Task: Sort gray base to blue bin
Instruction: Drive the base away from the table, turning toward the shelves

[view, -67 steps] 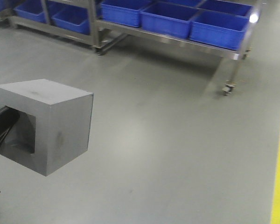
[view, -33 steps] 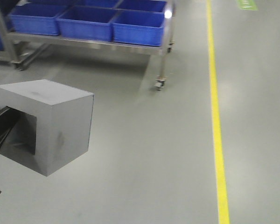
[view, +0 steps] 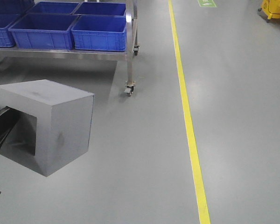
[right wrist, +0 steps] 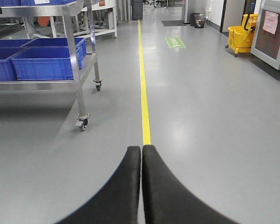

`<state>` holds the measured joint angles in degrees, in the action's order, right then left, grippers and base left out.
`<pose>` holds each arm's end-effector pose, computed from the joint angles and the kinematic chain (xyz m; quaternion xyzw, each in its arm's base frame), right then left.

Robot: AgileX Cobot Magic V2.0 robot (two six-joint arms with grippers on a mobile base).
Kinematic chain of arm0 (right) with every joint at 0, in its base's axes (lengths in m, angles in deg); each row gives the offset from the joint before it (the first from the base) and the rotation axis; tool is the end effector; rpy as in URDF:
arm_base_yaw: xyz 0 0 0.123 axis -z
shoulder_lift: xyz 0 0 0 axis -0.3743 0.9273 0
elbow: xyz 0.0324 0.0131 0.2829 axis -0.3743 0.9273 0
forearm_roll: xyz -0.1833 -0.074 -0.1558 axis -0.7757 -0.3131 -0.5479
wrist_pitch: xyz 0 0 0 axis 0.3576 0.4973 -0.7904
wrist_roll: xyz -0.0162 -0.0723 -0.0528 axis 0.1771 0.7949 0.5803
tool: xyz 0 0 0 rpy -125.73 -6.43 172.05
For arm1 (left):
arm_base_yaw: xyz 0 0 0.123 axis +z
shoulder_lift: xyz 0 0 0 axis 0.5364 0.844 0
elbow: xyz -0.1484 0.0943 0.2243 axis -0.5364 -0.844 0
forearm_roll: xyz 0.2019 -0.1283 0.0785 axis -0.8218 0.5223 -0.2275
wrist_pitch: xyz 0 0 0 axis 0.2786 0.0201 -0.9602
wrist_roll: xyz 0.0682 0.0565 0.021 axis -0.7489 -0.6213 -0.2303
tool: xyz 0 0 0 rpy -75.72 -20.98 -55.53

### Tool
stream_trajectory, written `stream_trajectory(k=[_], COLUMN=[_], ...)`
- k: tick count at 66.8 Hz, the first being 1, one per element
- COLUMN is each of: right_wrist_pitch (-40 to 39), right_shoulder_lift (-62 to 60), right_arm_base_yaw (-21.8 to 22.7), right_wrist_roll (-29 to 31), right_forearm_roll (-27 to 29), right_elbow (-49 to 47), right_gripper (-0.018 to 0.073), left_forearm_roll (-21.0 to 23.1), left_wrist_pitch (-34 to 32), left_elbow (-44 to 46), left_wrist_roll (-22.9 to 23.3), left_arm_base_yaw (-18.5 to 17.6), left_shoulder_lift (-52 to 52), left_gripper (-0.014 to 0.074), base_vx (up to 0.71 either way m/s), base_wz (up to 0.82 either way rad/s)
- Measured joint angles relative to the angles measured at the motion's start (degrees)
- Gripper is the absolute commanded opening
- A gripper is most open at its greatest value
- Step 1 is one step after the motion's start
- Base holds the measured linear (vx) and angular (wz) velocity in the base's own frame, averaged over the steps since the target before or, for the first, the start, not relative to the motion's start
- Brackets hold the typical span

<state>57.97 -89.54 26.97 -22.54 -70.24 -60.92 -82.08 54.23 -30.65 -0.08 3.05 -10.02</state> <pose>0.0558 -0.0046 0.1839 0.0411 0.7596 -0.0197 0.6488 0.1124 -0.0642 0.3154 0.1100 0.6454 -0.2606 0.7095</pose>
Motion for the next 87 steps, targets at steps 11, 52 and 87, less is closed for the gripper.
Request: stream_trajectory(k=[11, 52, 87], right_wrist_pitch=[0.0, 0.0, 0.0], right_shoulder_lift=[0.0, 0.0, 0.0], right_arm_base_yaw=[0.0, 0.0, 0.0], right_wrist_roll=[0.0, 0.0, 0.0], right_forearm_roll=[0.0, 0.0, 0.0], right_elbow=[0.0, 0.0, 0.0], right_gripper=[-0.0005, -0.0005, -0.0005], left_forearm_roll=[0.0, 0.0, 0.0], left_wrist_pitch=[0.0, 0.0, 0.0], left_elbow=[0.0, 0.0, 0.0], left_wrist_roll=[0.0, 0.0, 0.0], left_arm_base_yaw=[0.0, 0.0, 0.0], left_shoulder_lift=[0.0, 0.0, 0.0], left_gripper=[0.0003, 0.0003, 0.0003], base_vx=[0.24, 0.29, 0.32], base_wz=[-0.01, 0.13, 0.06])
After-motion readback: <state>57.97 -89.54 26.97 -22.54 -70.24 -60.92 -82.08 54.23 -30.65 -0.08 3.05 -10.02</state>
